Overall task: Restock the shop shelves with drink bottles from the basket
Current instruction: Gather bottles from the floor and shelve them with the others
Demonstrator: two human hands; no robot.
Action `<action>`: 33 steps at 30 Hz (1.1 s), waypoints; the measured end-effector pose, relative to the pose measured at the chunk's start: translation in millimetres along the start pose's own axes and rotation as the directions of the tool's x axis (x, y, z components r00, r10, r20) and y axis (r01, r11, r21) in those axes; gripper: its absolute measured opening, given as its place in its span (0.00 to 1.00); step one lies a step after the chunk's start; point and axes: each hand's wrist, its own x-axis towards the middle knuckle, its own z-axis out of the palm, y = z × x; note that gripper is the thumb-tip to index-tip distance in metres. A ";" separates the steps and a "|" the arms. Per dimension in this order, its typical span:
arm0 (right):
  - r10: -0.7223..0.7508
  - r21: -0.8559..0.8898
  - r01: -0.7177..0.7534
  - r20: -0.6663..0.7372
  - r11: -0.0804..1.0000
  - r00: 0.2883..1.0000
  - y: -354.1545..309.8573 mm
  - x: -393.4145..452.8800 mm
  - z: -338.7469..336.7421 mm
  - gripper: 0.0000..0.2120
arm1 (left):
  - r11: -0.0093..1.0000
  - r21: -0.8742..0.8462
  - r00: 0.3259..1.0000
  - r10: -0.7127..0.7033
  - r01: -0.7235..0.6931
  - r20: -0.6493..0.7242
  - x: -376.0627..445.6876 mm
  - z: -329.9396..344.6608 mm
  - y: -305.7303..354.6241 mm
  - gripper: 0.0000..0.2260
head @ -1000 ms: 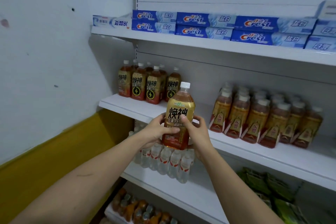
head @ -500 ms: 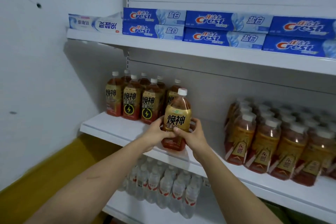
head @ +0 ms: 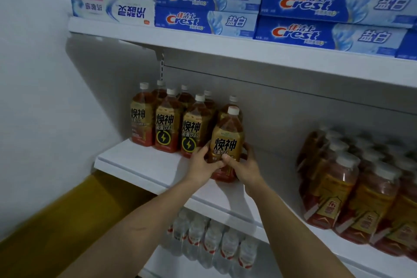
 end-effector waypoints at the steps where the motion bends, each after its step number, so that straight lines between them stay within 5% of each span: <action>1: 0.001 -0.011 -0.002 -0.004 1.000 1.000 1.3 4.7 1.7 0.29 | 0.999 0.030 0.998 0.012 -0.010 -0.055 1.6 5.2 -2.9 0.32; 10: 0.064 -0.113 -0.078 -0.123 0.990 0.990 5.2 34.8 17.8 0.27 | 0.984 0.176 0.915 0.096 -0.028 -0.392 10.2 39.4 -10.2 0.22; 33: 0.085 -0.240 -0.129 -0.187 0.962 0.979 13.2 52.5 28.2 0.24 | 0.983 0.177 0.916 0.108 -0.042 -0.386 22.0 37.8 -25.0 0.20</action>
